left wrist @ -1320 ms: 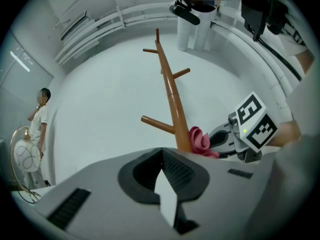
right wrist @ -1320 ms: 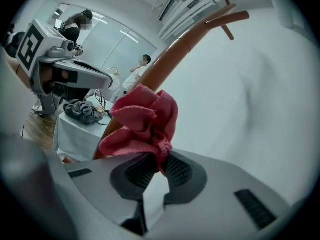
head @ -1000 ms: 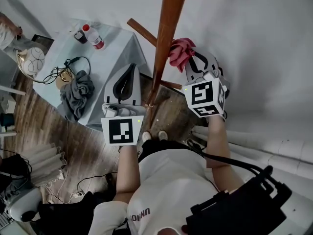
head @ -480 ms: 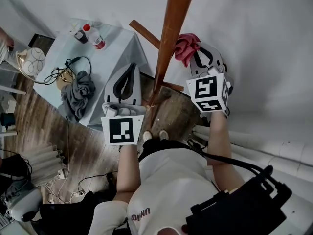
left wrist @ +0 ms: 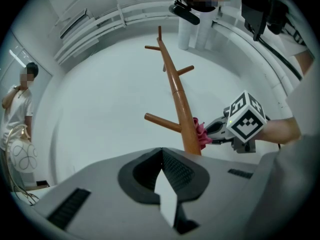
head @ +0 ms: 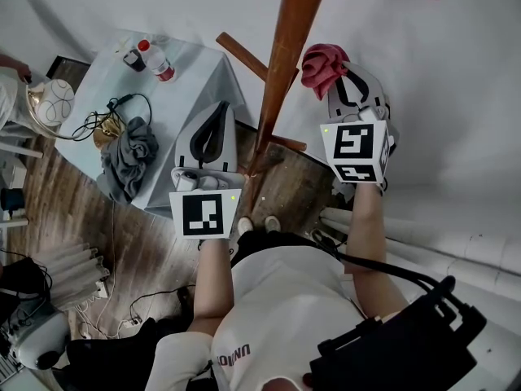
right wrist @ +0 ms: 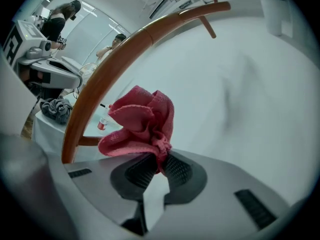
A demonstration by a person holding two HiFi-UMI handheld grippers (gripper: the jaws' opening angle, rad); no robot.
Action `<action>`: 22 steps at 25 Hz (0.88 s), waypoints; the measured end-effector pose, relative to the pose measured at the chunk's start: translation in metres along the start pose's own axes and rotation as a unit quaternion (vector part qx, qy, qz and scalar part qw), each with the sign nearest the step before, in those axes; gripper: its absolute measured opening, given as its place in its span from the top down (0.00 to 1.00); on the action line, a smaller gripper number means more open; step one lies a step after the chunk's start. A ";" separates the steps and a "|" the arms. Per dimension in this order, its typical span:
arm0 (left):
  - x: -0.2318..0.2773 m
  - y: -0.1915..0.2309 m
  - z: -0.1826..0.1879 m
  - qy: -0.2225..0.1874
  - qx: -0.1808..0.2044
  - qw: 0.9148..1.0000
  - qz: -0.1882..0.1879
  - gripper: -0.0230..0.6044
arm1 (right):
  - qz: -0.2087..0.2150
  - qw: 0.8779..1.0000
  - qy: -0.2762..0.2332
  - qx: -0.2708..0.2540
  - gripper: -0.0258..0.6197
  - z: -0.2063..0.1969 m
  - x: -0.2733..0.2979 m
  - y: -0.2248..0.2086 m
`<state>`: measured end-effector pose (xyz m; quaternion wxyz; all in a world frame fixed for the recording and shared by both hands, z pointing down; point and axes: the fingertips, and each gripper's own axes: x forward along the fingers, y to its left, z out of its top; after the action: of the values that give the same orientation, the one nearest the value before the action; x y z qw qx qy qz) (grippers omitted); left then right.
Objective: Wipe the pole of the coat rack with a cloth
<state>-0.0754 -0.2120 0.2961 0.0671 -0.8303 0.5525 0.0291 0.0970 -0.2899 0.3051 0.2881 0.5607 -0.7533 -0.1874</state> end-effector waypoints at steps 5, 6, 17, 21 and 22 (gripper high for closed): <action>0.004 -0.002 0.001 -0.005 0.005 1.000 -0.005 0.94 | -0.030 0.999 -0.022 0.018 0.89 0.009 -0.012 -0.014; 0.004 -0.003 0.002 -0.006 0.006 1.000 -0.007 0.94 | -0.034 0.999 -0.028 0.022 0.89 0.011 -0.016 -0.015; -0.007 -0.017 0.022 -0.028 0.014 0.999 -0.012 0.94 | -0.068 0.991 -0.092 0.074 0.89 0.041 -0.063 -0.024; -0.009 -0.019 0.028 -0.035 0.016 0.999 -0.010 0.94 | -0.065 0.989 -0.107 0.079 0.89 0.049 -0.071 -0.021; -0.009 -0.020 0.030 -0.038 0.015 0.999 -0.009 0.94 | -0.064 0.989 -0.110 0.079 0.89 0.050 -0.072 -0.020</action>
<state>-0.0600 -0.1916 0.2693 0.1008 -0.8323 0.5426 0.0523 0.0944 -0.2295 0.2381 0.1458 0.6051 -0.7552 -0.2057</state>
